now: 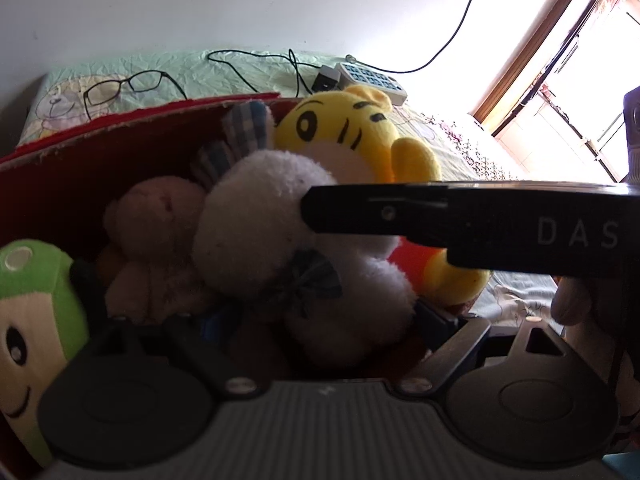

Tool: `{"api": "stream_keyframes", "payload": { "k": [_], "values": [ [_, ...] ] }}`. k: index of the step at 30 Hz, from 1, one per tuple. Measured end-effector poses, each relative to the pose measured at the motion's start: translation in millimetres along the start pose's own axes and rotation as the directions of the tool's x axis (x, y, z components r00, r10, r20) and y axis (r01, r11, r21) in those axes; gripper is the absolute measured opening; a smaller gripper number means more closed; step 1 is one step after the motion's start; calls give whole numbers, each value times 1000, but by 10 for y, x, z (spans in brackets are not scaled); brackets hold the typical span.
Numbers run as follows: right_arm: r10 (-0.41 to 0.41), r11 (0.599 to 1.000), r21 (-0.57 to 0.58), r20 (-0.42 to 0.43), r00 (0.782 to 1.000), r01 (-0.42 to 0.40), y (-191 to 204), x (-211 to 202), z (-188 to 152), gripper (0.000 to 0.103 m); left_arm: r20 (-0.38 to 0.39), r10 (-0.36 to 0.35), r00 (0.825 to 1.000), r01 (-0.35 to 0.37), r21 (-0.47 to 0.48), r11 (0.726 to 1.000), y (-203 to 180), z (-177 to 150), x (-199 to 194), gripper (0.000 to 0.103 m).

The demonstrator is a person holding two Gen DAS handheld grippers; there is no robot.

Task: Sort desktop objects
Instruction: 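Lower the white bunny into the red box beside the tiger plush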

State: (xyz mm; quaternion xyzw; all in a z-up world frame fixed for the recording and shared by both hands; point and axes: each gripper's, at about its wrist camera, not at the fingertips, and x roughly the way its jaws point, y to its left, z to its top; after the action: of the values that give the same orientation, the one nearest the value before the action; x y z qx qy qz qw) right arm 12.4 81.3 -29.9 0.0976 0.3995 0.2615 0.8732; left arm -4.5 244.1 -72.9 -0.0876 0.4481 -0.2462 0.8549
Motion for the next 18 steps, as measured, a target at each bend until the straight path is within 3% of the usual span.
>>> {"api": "stream_keyframes", "payload": {
  "k": [10, 18],
  "values": [
    [60, 985, 169, -87, 994, -45, -245, 97, -82, 28, -34, -1, 999, 1, 19, 1000, 18, 70, 87, 91],
    [71, 980, 190, -93, 993, -52, -283, 109, -138, 28, -61, 13, 998, -11, 33, 999, 17, 116, 151, 92]
  ]
}}
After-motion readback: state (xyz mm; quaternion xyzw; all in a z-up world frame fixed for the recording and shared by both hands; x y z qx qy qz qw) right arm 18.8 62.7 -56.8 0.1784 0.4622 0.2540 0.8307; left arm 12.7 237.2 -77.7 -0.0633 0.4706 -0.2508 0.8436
